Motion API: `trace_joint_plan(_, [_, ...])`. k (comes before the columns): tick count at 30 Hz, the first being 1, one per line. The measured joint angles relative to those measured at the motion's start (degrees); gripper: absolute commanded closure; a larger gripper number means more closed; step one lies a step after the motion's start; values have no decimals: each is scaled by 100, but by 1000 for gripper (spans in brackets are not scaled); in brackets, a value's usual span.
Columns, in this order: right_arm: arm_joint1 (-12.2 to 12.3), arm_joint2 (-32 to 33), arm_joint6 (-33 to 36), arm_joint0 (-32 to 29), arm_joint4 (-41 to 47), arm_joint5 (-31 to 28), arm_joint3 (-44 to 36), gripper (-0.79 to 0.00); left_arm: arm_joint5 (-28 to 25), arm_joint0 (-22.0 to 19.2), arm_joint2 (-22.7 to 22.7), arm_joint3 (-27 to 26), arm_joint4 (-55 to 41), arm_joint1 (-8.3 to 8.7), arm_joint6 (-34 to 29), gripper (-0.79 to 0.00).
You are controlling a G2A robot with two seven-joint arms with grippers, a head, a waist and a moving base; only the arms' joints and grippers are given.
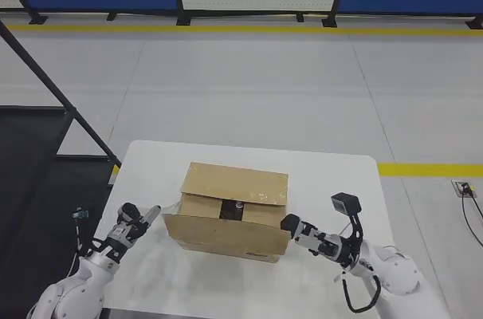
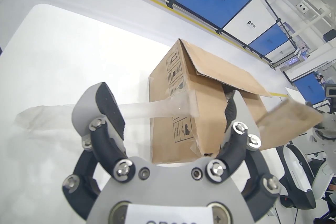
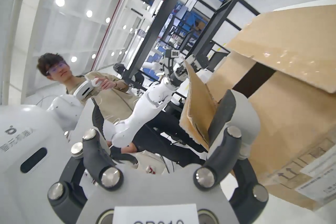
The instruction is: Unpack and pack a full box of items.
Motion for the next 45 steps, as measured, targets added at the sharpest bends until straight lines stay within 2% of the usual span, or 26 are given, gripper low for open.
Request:
trace_joint_plan(3, [80,53,560,-116,95,62,-318,-785,-84,-3,-3,-71,-64,5,-38,-785])
trace_joint_plan(5, [133,38,694,-207,-39,197,-571,-785,-250,20,0,-114,-84,16,-122,-785])
trace_joint_plan(10, [287,-120,858,-442,-646,376,-1041,-785,-1087,135,-71,-104,46,88,-574,-785])
trace_joint_plan(15, [395,-364,929,-511,-1138,447,-1112,-785,-1920,272,-215,25,217,189,-1191,-785])
trace_joint_plan(20, [409,-531,859,-376,-1101,585,-865,-785,-2401,310,-261,166,563,280,-1758,-785])
trace_joint_plan(23, [377,-611,526,-199,-829,941,-679,-785,-2469,265,-198,257,750,311,-1907,-785])
trace_joint_plan(30, [295,-568,-620,129,-34,1720,-413,-785,-2336,157,3,378,1049,339,-1813,-785])
trace_joint_plan(41, [293,-575,-631,115,-39,1730,-420,-785,-2308,145,18,395,1058,344,-1805,-785])
trace_joint_plan(45, [226,-729,-1086,267,422,2438,-135,-785,-2206,183,71,333,1123,343,-1709,-785])
